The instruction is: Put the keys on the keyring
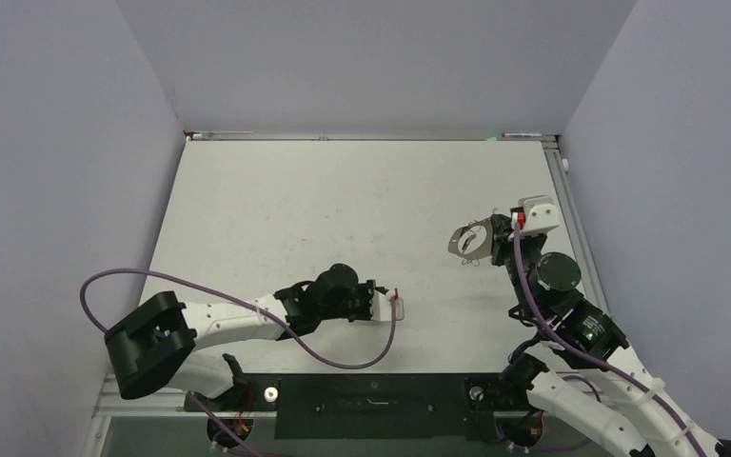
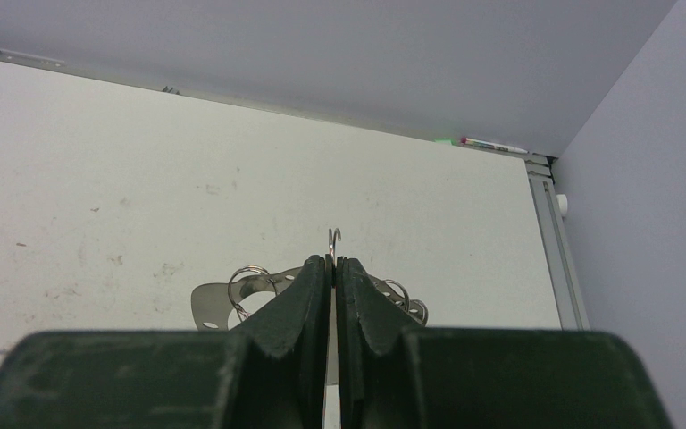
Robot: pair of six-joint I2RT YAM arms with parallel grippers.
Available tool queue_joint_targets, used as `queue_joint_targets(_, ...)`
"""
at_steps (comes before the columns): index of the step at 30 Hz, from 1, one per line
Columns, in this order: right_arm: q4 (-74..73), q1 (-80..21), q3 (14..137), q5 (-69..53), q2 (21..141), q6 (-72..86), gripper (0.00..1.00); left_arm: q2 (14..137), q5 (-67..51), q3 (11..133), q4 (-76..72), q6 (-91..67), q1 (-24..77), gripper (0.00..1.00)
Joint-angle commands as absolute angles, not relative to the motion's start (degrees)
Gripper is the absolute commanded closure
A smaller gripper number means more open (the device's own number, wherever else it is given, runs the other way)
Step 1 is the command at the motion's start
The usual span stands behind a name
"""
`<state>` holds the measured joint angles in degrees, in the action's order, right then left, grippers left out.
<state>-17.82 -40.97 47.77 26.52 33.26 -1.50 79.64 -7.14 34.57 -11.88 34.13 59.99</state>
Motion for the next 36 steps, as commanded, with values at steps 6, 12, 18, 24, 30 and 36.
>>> queue_joint_targets(6, -14.83, -41.22, 47.83, 25.25, 32.37, -2.08, 0.95, 69.77, -9.89, 33.89, -14.55, 27.79, 58.7, 1.0)
queue_joint_targets(12, -13.39, -41.23, 47.12, 21.29, 31.47, -2.49, 0.95, 62.79, -9.5, 33.99, -13.78, 24.82, 58.89, 1.0)
queue_joint_targets(18, -12.38, -41.23, 46.77, 18.43, 31.05, -2.44, 0.95, 52.81, -5.81, 35.64, -8.98, 21.95, 60.64, 1.0)
queue_joint_targets(24, -9.75, -41.22, 45.96, 10.43, 30.84, -2.24, 0.95, 42.92, -1.29, 39.8, 0.72, 20.0, 61.98, 1.0)
queue_joint_targets(30, -5.37, -41.22, 43.45, 1.57, 31.2, -2.37, 0.95, 35.79, -1.42, 44.98, 13.49, 22.11, 61.88, 1.0)
queue_joint_targets(36, -0.55, -41.22, 40.5, -8.76, 32.4, -1.82, 0.95, 33.59, -2.79, 45.48, 18.14, 25.27, 60.98, 1.0)
